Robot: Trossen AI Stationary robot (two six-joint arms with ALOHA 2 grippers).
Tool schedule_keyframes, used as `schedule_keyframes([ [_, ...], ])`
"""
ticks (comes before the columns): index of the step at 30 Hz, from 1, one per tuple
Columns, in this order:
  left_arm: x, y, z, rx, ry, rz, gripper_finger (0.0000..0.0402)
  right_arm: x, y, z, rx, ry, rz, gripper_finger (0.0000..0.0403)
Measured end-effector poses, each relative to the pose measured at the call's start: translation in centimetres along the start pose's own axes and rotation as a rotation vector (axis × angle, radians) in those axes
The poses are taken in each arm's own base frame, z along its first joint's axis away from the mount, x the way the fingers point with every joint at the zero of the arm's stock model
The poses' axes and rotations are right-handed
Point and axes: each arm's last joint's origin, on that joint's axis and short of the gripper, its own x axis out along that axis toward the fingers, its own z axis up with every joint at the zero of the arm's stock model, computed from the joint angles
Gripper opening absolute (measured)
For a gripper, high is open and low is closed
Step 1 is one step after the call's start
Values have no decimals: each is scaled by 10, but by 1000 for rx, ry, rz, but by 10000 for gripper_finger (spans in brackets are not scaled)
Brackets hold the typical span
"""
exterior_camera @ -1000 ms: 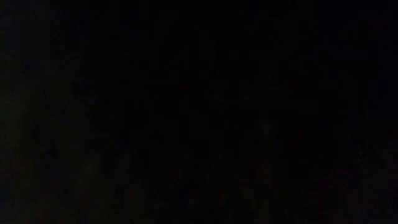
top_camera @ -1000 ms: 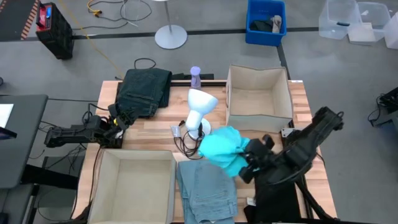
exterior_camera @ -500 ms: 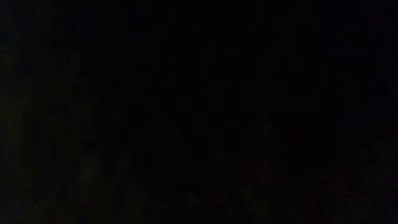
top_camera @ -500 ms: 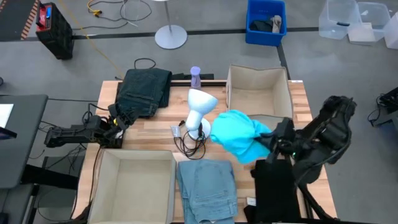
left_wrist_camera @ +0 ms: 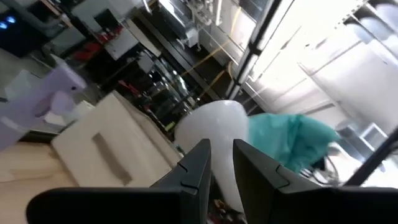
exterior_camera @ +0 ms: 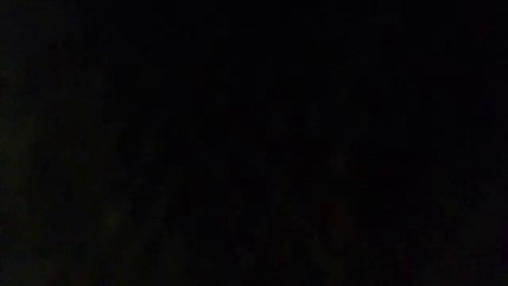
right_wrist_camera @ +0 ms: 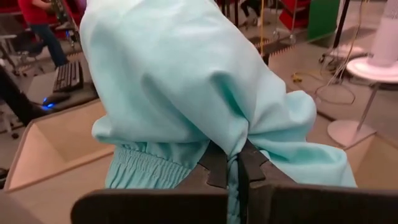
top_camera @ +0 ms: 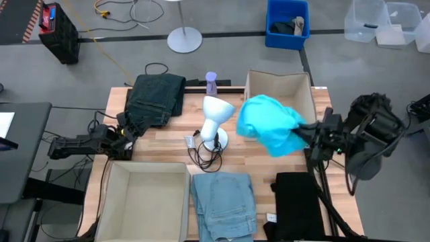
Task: Sort clothes
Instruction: Put the light blue shorts into the top laundry organizer
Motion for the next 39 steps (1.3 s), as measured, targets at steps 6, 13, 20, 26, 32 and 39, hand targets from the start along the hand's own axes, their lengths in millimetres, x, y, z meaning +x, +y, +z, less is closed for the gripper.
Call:
schedule_keyframes([
  [6,8,-27,24,107,-13,-53,62,-4,-23,8,-5,-24,-19,7],
  [13,21,-54,46,213,24,-25,61,-2,-44,13,-2,-32,-86,7],
  [20,34,-70,53,248,60,-43,61,0,-56,16,5,-38,-146,7],
  [26,43,-76,51,256,104,-64,61,5,-60,17,8,-43,-208,7],
  [32,51,-79,48,263,148,-89,61,11,-65,18,21,-50,-281,7],
  [39,54,-83,48,260,178,-133,61,15,-70,20,31,-56,-352,7],
])
